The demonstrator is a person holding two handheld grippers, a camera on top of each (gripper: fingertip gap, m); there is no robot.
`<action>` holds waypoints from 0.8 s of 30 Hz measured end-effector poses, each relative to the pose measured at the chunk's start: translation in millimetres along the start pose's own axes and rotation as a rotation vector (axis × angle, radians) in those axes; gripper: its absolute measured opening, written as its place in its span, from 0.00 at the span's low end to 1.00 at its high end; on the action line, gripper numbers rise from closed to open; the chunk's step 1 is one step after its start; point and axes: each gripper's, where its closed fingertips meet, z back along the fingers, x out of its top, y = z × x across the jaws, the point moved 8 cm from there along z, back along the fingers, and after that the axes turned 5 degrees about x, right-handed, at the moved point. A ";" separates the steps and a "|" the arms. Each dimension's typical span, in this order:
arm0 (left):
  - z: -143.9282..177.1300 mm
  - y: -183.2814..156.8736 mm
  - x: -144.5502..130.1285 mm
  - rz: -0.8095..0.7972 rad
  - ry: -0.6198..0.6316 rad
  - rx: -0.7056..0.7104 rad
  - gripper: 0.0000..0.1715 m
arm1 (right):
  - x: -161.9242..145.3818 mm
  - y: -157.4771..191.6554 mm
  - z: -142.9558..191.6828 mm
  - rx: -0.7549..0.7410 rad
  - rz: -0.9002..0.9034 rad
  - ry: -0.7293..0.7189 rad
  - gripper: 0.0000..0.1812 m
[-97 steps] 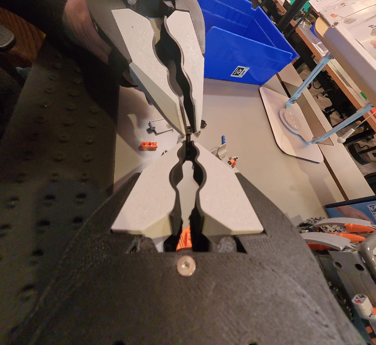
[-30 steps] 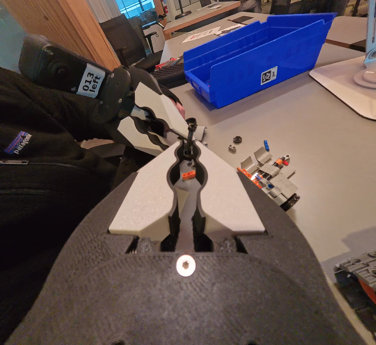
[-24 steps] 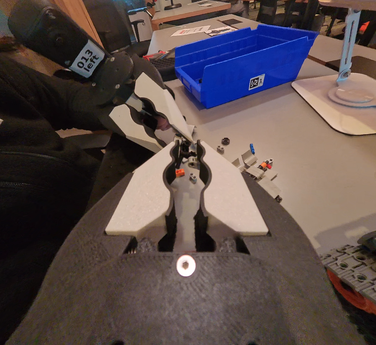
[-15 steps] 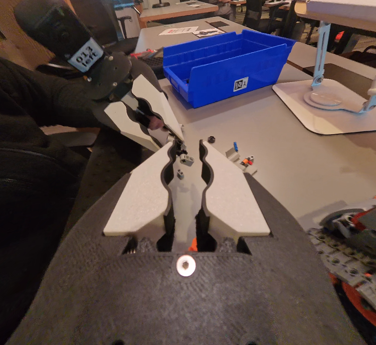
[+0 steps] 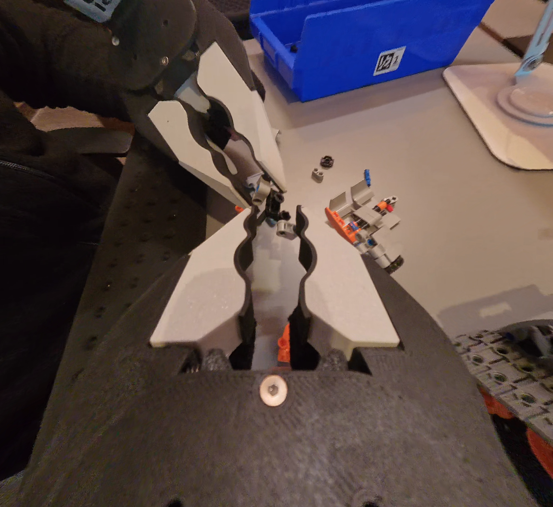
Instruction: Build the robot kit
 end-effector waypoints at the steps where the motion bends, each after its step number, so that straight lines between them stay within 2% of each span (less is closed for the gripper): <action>1: 0.4 -0.2 -0.2 -0.014 0.003 0.005 0.10 | -1.3 0.1 -1.5 0.013 -0.011 0.007 0.12; 4: 0.7 -2.9 0.0 -0.040 -0.004 -0.002 0.10 | -2.6 -0.1 -2.3 0.030 -0.025 0.012 0.08; 12: -3.5 -3.4 -4.3 -0.043 0.026 -0.011 0.10 | -5.9 -1.0 -5.1 0.006 -0.003 0.051 0.08; 19: -10.9 -2.2 -14.7 0.042 0.097 -0.088 0.18 | -11.5 -1.9 -12.3 -0.024 0.038 0.106 0.08; 24: -14.7 -3.4 -20.4 0.077 0.137 -0.132 0.17 | -13.8 -2.4 -15.1 -0.021 0.044 0.117 0.08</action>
